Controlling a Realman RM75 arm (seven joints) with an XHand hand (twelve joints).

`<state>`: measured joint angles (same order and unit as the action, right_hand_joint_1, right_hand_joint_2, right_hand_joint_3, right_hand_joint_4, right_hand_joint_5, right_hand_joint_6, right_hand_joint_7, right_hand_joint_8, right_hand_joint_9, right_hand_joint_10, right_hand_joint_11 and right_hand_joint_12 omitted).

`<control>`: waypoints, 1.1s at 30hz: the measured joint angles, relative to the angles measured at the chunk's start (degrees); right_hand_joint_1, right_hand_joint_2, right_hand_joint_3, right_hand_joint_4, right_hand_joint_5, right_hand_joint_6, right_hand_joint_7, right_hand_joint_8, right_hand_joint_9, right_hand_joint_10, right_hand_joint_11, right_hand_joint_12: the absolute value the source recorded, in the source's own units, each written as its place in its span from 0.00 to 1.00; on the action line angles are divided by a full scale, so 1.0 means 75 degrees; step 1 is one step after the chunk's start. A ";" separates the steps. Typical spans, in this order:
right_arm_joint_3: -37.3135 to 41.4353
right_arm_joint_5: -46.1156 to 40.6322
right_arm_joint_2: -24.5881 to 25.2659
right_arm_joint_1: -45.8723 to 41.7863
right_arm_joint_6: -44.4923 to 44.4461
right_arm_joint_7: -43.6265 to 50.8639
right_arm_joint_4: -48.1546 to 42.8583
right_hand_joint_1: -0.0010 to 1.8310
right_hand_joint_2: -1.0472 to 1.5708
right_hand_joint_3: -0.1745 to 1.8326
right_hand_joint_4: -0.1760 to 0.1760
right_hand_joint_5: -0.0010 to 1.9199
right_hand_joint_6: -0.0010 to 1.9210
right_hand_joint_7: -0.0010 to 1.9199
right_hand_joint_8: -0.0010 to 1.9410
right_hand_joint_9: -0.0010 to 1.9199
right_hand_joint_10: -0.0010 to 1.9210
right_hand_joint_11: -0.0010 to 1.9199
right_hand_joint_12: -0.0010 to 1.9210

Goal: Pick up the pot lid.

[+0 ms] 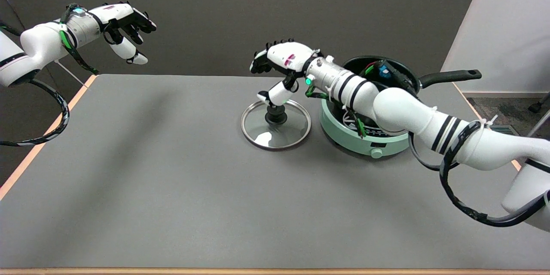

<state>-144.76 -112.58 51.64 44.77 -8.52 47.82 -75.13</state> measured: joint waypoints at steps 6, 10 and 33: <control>-0.0050 0.0013 0.0185 -0.0115 0.0000 0.0058 0.0129 0.49 0.62 0.54 0.19 0.32 0.19 0.36 0.16 0.32 0.31 0.24 0.68; -0.0076 0.0020 0.0314 -0.0168 0.0000 0.0084 0.0233 0.49 0.62 0.54 0.19 0.32 0.19 0.36 0.16 0.32 0.31 0.24 0.68; -0.0128 0.0053 0.0767 -0.0184 0.0020 0.0146 0.1241 0.51 0.62 0.55 0.25 0.33 0.19 0.35 0.15 0.31 0.30 0.23 0.65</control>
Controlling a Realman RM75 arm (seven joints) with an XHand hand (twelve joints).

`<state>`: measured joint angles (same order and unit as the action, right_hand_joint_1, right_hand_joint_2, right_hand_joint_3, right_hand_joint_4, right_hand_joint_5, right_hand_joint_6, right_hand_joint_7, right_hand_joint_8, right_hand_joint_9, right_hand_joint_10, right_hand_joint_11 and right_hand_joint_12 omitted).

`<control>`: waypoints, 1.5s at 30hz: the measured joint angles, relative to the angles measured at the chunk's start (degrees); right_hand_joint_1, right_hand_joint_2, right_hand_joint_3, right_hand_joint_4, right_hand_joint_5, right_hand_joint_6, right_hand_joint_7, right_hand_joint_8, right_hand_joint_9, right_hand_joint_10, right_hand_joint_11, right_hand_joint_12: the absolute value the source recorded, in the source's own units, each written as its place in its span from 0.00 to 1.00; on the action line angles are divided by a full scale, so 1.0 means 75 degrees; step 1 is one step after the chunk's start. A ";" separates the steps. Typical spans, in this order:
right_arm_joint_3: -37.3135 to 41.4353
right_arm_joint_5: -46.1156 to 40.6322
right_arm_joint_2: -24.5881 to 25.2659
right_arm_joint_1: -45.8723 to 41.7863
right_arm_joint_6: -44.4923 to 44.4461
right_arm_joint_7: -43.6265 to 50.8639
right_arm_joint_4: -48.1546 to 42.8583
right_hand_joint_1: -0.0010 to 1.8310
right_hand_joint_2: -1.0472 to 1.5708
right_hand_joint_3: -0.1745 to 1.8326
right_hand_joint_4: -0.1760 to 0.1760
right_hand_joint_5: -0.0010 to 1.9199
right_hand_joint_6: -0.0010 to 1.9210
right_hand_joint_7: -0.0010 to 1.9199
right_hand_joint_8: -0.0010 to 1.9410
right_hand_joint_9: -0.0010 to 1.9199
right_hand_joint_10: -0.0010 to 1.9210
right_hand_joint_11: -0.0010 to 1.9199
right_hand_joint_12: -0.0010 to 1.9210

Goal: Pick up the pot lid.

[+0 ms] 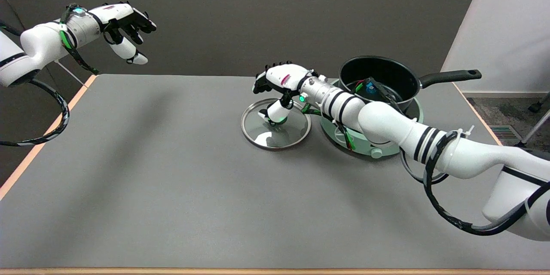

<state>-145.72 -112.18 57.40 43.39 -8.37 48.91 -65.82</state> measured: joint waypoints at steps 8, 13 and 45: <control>-0.0004 -0.0013 0.0061 0.0035 0.0071 0.0004 0.0332 0.51 0.62 0.55 0.28 0.33 0.19 0.35 0.15 0.32 0.30 0.23 0.65; -0.0013 -0.0019 0.0084 0.0044 0.0111 0.0007 0.0477 0.51 0.62 0.55 0.31 0.34 0.20 0.36 0.15 0.32 0.31 0.23 0.65; -0.0028 -0.0048 0.0206 0.0079 0.0357 0.0013 0.1045 0.51 0.62 0.54 0.34 0.34 0.22 0.37 0.15 0.34 0.32 0.25 0.67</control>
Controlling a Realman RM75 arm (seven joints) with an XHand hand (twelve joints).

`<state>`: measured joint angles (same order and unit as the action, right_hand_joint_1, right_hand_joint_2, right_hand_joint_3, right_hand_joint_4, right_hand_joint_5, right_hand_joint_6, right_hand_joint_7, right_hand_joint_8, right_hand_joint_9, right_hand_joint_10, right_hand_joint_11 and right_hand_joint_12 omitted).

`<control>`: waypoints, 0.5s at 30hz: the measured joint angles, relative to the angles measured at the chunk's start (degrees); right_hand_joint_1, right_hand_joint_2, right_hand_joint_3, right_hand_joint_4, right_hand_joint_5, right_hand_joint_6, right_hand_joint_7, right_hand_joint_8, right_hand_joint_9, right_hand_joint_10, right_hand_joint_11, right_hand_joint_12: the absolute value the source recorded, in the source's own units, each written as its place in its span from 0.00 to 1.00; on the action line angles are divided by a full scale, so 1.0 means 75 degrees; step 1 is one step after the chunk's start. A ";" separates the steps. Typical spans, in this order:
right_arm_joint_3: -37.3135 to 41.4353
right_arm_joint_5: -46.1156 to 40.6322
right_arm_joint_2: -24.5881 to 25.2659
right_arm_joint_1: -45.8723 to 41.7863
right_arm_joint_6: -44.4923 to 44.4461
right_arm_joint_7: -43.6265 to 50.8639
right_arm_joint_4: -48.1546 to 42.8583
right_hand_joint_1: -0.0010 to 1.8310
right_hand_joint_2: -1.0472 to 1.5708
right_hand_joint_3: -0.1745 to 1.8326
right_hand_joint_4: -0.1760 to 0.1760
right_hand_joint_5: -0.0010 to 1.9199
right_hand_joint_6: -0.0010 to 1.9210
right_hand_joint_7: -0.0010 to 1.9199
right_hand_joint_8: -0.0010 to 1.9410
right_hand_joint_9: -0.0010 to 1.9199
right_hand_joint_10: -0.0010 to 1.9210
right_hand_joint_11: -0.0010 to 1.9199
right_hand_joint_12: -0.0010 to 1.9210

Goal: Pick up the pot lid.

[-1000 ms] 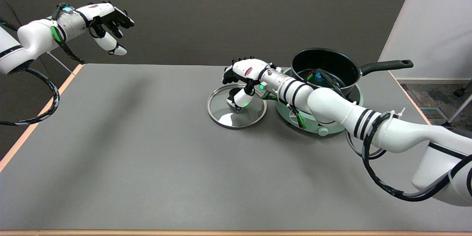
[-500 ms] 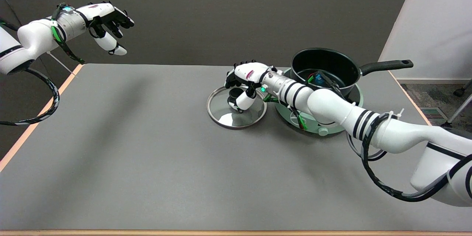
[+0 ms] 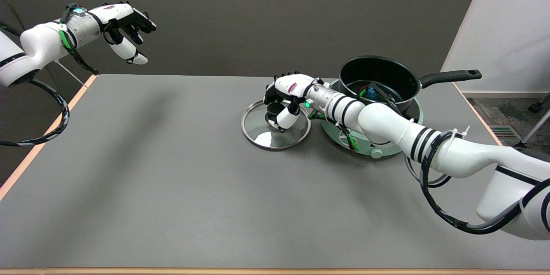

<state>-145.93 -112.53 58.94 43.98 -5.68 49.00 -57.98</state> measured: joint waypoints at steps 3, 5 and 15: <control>0.0000 -0.0001 0.0013 0.0018 0.0015 0.0000 0.0039 0.51 0.62 0.54 0.34 0.34 0.22 0.37 0.15 0.34 0.32 0.25 0.67; 0.0000 -0.0002 0.0024 0.0022 0.0032 0.0000 0.0064 0.51 0.62 0.54 0.34 0.34 0.22 0.37 0.15 0.34 0.32 0.25 0.67; -0.0002 -0.0005 0.0084 0.0052 0.0073 -0.0012 0.0214 0.51 0.62 0.54 0.35 0.35 0.22 0.38 0.15 0.35 0.33 0.25 0.67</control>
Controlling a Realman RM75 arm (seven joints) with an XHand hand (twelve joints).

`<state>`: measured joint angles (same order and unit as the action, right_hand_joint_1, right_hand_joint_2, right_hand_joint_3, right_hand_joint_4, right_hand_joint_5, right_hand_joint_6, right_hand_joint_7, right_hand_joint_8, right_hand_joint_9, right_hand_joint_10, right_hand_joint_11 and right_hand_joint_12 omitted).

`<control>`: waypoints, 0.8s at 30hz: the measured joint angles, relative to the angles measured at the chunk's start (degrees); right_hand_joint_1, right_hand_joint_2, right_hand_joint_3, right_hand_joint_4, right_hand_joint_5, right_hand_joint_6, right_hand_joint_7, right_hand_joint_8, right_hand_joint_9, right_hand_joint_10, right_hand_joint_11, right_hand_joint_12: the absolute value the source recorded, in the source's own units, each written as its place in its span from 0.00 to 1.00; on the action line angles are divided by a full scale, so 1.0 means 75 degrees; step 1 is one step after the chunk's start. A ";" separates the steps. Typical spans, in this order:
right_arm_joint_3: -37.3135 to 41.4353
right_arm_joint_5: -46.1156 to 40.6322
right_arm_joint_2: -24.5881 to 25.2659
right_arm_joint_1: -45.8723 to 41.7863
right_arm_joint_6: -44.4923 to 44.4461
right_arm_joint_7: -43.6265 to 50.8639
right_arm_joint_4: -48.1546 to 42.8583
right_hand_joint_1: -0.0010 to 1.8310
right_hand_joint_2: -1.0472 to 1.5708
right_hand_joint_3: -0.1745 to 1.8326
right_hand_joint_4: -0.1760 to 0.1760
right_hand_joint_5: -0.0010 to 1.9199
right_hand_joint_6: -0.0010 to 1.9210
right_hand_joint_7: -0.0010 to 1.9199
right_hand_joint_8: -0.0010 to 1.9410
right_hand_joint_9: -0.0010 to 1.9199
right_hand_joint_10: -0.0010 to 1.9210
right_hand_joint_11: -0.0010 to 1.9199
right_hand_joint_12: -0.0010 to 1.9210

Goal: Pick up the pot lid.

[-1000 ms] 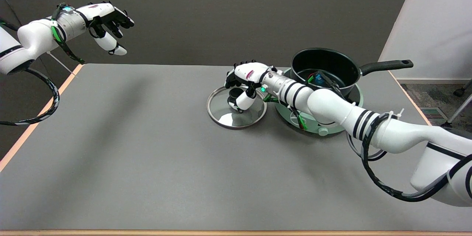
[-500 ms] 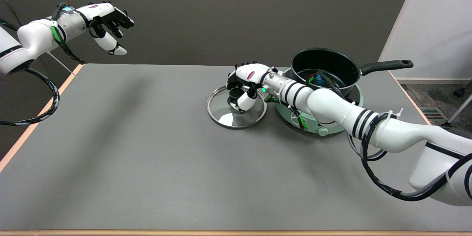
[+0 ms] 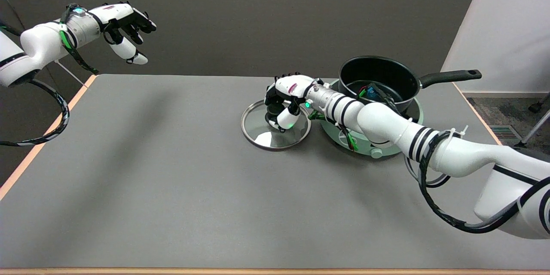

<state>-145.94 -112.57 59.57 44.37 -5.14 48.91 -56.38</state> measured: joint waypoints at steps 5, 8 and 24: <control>-0.0002 -0.0043 0.0032 0.0007 0.0032 -0.0002 0.0088 0.51 0.63 0.54 0.35 0.35 0.23 0.38 0.15 0.35 0.33 0.25 0.67; -0.0003 -0.0095 0.0049 0.0010 0.0040 -0.0002 0.0136 0.51 0.63 0.53 0.35 0.35 0.23 0.38 0.15 0.35 0.33 0.25 0.67; 0.0005 -0.0263 0.0099 0.0022 0.0074 0.0003 0.0300 0.48 0.66 0.47 0.37 0.38 0.28 0.46 0.22 0.39 0.38 0.26 0.67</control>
<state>-145.91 -114.55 60.31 44.53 -4.59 48.94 -54.13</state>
